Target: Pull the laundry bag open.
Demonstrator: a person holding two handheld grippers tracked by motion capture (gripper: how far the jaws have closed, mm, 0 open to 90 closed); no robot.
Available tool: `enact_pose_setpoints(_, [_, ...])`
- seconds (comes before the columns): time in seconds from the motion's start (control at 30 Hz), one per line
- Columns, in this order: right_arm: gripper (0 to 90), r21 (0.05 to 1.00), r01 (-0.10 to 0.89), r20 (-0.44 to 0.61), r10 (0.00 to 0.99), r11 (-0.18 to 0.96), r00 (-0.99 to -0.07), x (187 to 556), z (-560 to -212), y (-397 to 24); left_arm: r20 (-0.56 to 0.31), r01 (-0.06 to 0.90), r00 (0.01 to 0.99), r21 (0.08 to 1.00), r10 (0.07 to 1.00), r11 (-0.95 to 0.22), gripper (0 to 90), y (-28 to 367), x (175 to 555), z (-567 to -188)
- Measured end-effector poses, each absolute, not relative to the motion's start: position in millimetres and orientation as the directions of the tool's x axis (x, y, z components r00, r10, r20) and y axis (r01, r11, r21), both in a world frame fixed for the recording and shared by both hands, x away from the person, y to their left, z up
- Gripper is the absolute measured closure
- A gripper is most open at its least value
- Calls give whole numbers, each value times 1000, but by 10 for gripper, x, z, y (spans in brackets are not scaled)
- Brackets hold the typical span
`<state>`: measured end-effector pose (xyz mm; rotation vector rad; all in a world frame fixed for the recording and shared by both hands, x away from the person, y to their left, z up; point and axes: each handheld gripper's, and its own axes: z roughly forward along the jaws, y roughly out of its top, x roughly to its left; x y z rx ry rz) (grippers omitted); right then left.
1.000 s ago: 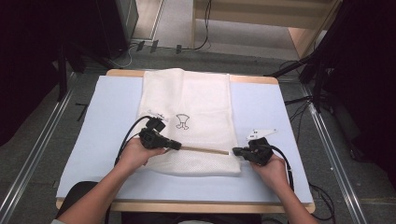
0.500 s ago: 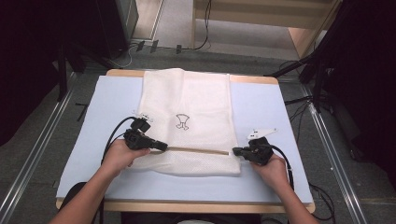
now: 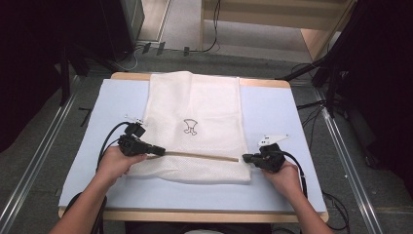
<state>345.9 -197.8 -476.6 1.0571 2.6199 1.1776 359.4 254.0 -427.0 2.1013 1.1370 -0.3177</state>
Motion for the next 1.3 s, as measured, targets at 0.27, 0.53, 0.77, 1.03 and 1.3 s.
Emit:
enact_pose_setpoints(0.27, [900,685,551,195,608,477,-769,3484,-4766,-1984,-504,822,548,475,668,-315,893,2781,3542,-4259])
enact_pose_setpoints(0.53, [900,676,552,189,609,488,-770,3484,-4752,-1971,-477,830,524,471,706,-297,892,2925,3507,-4269])
enact_pose_setpoints(0.77, [900,674,555,199,604,487,-772,3495,-4753,-1979,-481,845,476,482,737,-231,893,3202,3464,-4268])
enact_pose_setpoints(1.03, [900,677,551,204,594,489,-778,3518,-4760,-1989,-467,865,413,471,782,-175,892,3496,3423,-4317])
enact_pose_setpoints(1.3, [900,674,554,211,592,488,-778,3523,-4759,-1985,-477,863,409,479,778,-160,892,3563,3410,-4332])
